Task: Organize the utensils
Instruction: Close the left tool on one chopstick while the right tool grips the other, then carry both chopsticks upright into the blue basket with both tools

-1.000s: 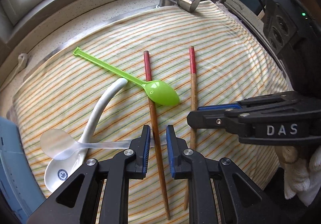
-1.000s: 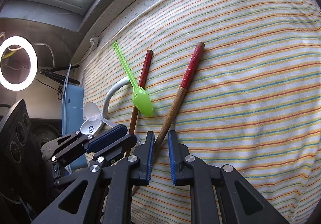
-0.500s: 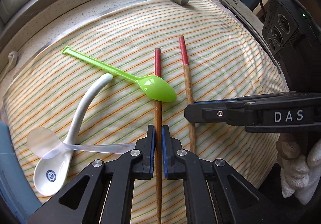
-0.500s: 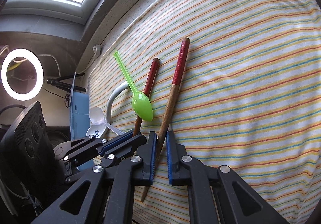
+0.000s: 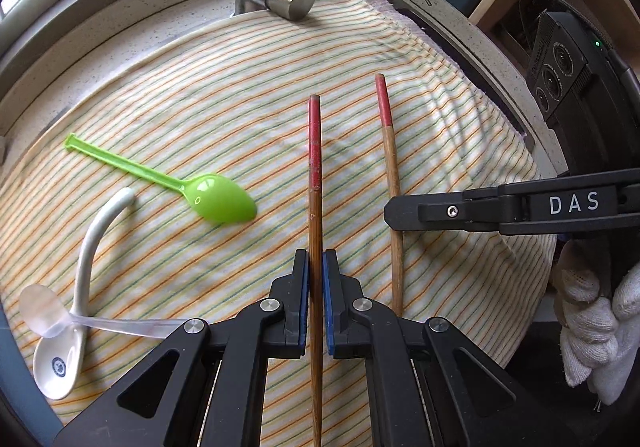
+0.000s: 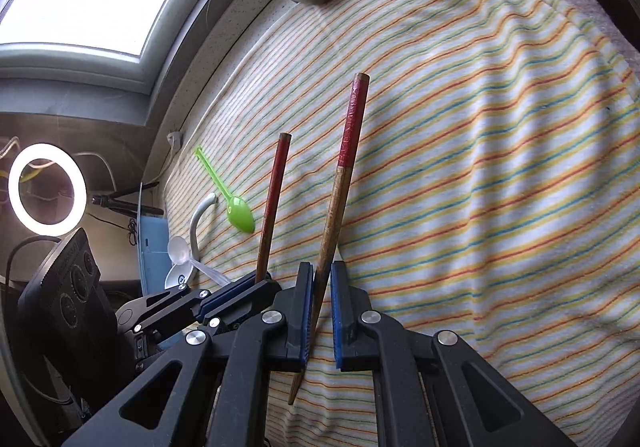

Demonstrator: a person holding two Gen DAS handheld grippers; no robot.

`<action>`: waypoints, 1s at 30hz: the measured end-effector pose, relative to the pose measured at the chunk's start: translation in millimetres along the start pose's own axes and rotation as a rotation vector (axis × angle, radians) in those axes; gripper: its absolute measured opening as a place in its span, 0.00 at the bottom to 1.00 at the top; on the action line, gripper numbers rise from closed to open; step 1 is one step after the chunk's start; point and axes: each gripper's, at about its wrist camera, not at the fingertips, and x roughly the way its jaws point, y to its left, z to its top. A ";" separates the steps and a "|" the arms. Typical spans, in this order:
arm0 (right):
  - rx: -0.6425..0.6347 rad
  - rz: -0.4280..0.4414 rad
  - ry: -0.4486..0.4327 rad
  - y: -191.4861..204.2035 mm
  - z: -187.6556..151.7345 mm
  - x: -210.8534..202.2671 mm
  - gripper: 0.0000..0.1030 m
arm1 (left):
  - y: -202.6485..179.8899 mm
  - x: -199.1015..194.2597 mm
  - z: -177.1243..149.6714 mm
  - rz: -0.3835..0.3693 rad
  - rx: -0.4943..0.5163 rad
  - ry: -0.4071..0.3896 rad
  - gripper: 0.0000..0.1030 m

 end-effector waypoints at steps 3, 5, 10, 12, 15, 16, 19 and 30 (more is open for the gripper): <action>-0.007 -0.001 -0.016 -1.1 -1.2 -8.0 0.08 | -6.3 -7.1 0.2 0.007 0.020 -0.019 0.05; -0.013 -0.003 -0.025 -0.4 -1.3 -11.8 0.08 | -10.5 -6.7 2.8 0.018 0.027 -0.024 0.05; -0.023 -0.004 -0.033 3.6 -0.4 -13.9 0.08 | -10.7 -9.4 -0.4 0.017 0.021 -0.032 0.05; -0.031 -0.006 -0.034 3.7 -0.7 -15.9 0.08 | -9.7 -10.8 -3.1 0.014 0.017 -0.034 0.05; -0.035 -0.010 -0.033 4.8 0.3 -16.3 0.08 | -8.6 -13.6 -4.6 0.013 0.011 -0.043 0.05; -0.036 -0.012 -0.033 4.4 0.4 -16.7 0.08 | -8.3 -14.1 -4.2 0.013 0.009 -0.046 0.05; -0.037 -0.018 -0.034 4.4 1.8 -17.3 0.08 | -7.8 -18.1 -5.9 0.013 0.007 -0.055 0.05; -0.064 -0.011 -0.066 21.7 10.3 -24.2 0.06 | 3.7 -35.5 -8.3 0.019 -0.011 -0.089 0.05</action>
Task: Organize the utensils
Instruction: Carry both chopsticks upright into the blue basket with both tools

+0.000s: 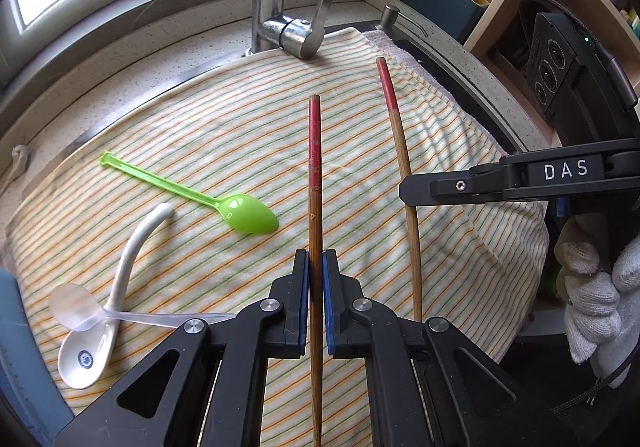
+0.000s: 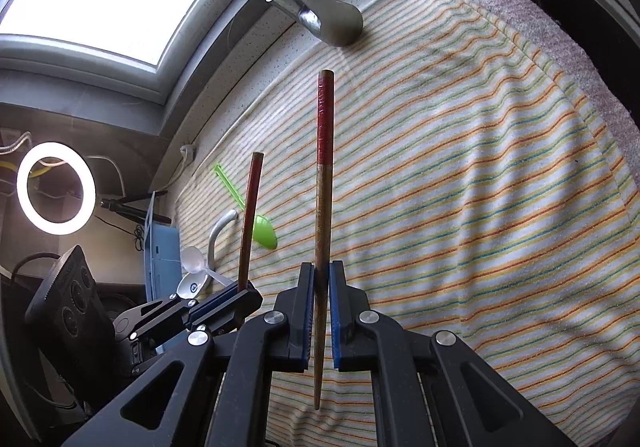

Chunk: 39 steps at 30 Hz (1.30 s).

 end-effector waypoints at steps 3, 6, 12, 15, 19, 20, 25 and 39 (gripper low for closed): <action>-0.003 0.002 -0.002 4.0 3.4 2.6 0.06 | 5.5 -4.6 -1.0 0.006 -0.010 -0.009 0.05; 0.013 0.016 0.002 5.9 5.1 5.7 0.06 | 10.4 -9.4 -2.1 0.006 -0.019 -0.019 0.05; -0.013 0.033 -0.013 26.3 8.8 7.7 0.06 | 21.7 -23.7 -5.6 0.017 -0.040 -0.043 0.05; -0.040 0.045 -0.021 41.4 11.8 8.7 0.06 | 31.1 -34.0 -8.8 0.030 -0.059 -0.061 0.05; -0.072 0.066 -0.020 61.4 15.7 13.1 0.06 | 48.8 -46.9 -17.5 0.054 -0.097 -0.079 0.05; -0.080 0.072 -0.018 67.0 15.9 15.1 0.06 | 54.1 -50.3 -20.7 0.061 -0.108 -0.083 0.05; -0.122 0.098 -0.005 97.2 14.6 27.7 0.06 | 81.8 -69.4 -37.9 0.092 -0.172 -0.108 0.05; -0.285 0.183 0.067 205.5 -7.9 72.8 0.06 | 172.1 -133.1 -101.1 0.197 -0.380 -0.195 0.05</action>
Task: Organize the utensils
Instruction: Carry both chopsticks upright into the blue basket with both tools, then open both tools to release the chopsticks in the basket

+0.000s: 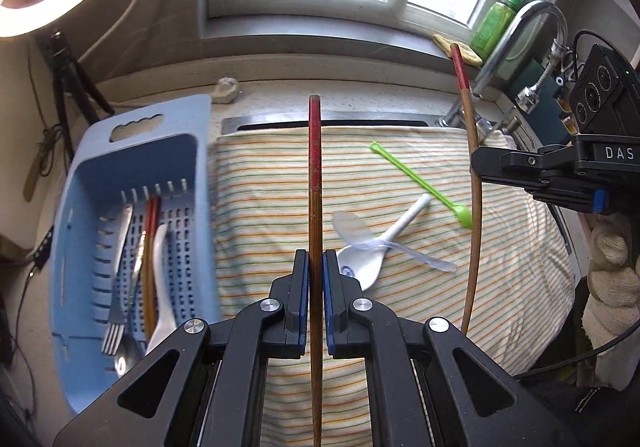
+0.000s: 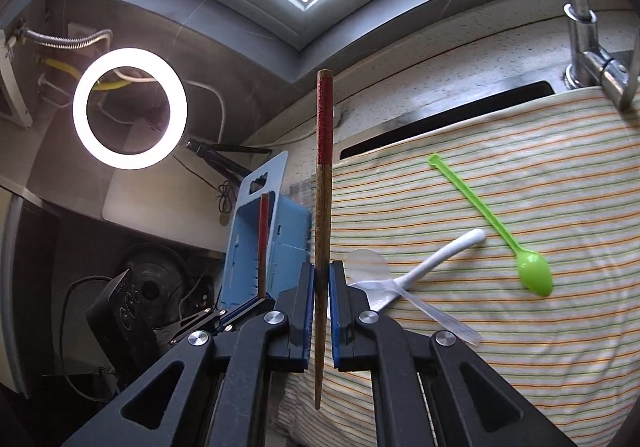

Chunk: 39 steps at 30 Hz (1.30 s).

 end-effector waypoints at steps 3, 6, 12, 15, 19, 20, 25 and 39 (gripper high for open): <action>-0.034 0.011 0.013 21.0 -0.8 17.3 0.06 | 24.3 -6.8 -3.5 0.014 -0.044 -0.010 0.05; -0.056 0.022 0.029 41.1 -0.9 35.9 0.06 | 45.2 -12.2 -7.3 0.041 -0.076 -0.018 0.05; -0.095 0.031 0.056 73.7 -4.4 72.9 0.06 | 85.6 -16.7 -14.2 0.067 -0.140 -0.025 0.05; -0.117 0.022 0.069 87.3 -7.9 91.8 0.06 | 101.4 -16.3 -16.8 0.073 -0.162 -0.024 0.05; -0.130 0.010 0.100 101.3 -14.3 119.1 0.06 | 119.0 -13.6 -18.7 0.072 -0.183 -0.021 0.05; -0.133 0.004 0.105 103.5 -16.1 125.2 0.06 | 121.7 -12.8 -18.5 0.072 -0.186 -0.019 0.05; -0.139 -0.031 0.137 114.9 -15.2 154.0 0.06 | 136.2 -7.1 -17.5 0.070 -0.200 -0.015 0.05; -0.193 -0.091 0.188 122.8 -23.4 174.3 0.09 | 147.0 -1.6 -23.6 0.077 -0.224 0.004 0.13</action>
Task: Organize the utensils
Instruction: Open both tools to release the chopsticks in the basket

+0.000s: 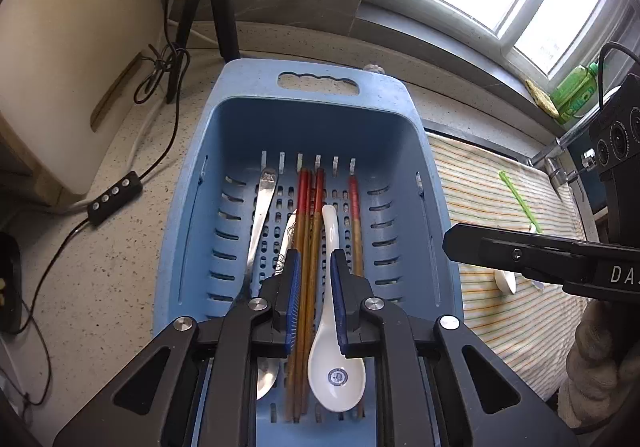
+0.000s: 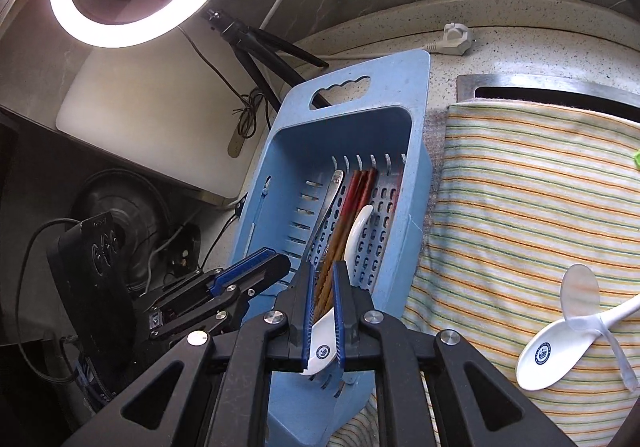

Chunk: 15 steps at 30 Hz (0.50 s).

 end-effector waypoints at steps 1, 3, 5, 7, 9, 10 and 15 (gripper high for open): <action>-0.005 -0.001 0.000 0.7 -0.4 -0.6 0.09 | 0.1 -0.6 -0.4 0.001 -0.001 0.000 0.13; -0.006 0.001 0.002 1.8 -0.5 -1.8 0.09 | -0.8 -2.9 -2.6 0.008 0.001 -0.003 0.13; -0.009 0.002 0.000 2.1 -1.1 -3.9 0.10 | -2.5 -6.2 -5.5 0.014 0.003 -0.009 0.13; -0.012 0.002 -0.002 1.9 -2.0 -6.1 0.10 | -5.3 -10.1 -7.7 0.021 0.009 -0.018 0.13; -0.018 -0.001 -0.005 0.7 -3.3 -9.9 0.10 | -10.2 -14.9 -11.1 0.038 0.022 -0.028 0.13; -0.021 -0.001 -0.009 -0.3 -4.1 -12.2 0.11 | -13.1 -17.8 -12.8 0.044 0.028 -0.034 0.14; -0.037 -0.010 -0.044 -5.7 -9.4 -28.4 0.14 | -27.6 -32.2 -19.1 0.058 0.051 -0.066 0.14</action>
